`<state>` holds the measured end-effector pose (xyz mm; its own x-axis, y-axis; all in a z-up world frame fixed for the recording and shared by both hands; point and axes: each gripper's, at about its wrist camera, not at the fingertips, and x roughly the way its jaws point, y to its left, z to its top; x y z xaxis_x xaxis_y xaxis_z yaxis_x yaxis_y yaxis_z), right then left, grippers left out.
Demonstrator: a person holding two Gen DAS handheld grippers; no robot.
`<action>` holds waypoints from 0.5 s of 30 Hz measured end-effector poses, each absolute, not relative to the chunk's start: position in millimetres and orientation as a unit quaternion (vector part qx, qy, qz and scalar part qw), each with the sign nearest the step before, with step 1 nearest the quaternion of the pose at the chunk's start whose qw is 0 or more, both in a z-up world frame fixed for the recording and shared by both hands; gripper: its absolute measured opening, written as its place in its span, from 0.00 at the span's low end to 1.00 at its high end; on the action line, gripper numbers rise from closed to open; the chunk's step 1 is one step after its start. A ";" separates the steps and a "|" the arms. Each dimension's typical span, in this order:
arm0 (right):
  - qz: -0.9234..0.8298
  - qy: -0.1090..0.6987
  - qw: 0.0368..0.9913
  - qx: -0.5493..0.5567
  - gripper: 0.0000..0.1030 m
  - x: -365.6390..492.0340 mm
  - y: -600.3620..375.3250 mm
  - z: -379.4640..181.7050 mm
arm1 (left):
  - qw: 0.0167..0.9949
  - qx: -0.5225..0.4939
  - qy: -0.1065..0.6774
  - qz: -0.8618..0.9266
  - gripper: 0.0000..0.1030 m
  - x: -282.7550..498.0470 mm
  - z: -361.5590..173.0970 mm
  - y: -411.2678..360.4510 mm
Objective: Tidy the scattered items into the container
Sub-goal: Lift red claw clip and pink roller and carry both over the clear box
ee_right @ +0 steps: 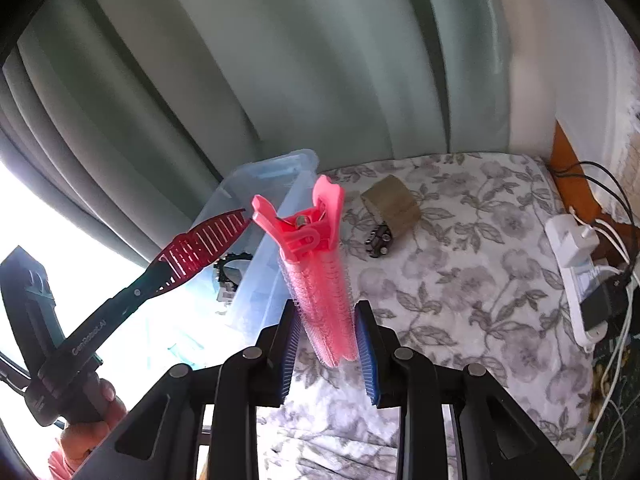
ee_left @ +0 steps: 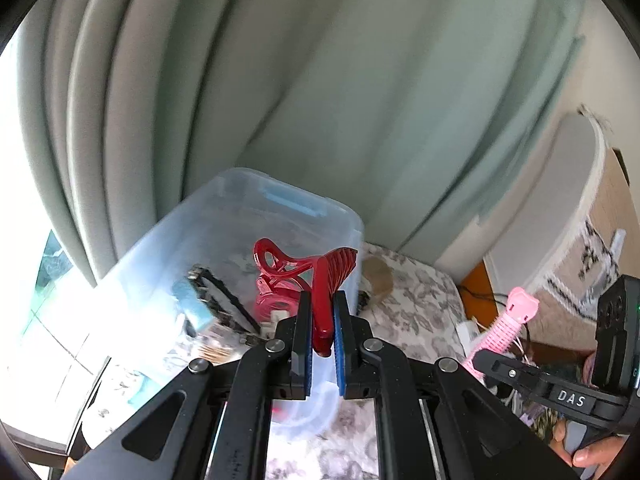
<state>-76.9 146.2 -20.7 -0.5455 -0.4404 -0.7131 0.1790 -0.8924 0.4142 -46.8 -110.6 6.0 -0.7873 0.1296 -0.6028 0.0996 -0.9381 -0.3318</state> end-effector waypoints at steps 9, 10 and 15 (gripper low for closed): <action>-0.858 -0.115 0.213 0.452 0.29 -93.3 91.7 -14.3 | -0.037 -0.320 -0.220 0.921 0.08 -42.4 -4.1 -167.3; -0.857 -0.111 0.217 0.453 0.29 -94.9 85.6 -14.3 | -0.039 -0.320 -0.223 0.920 0.08 -41.8 -5.4 -171.1; -0.851 -0.100 0.235 0.458 0.29 -100.9 59.5 -15.7 | -0.045 -0.324 -0.236 0.915 0.08 -40.9 -14.2 -186.5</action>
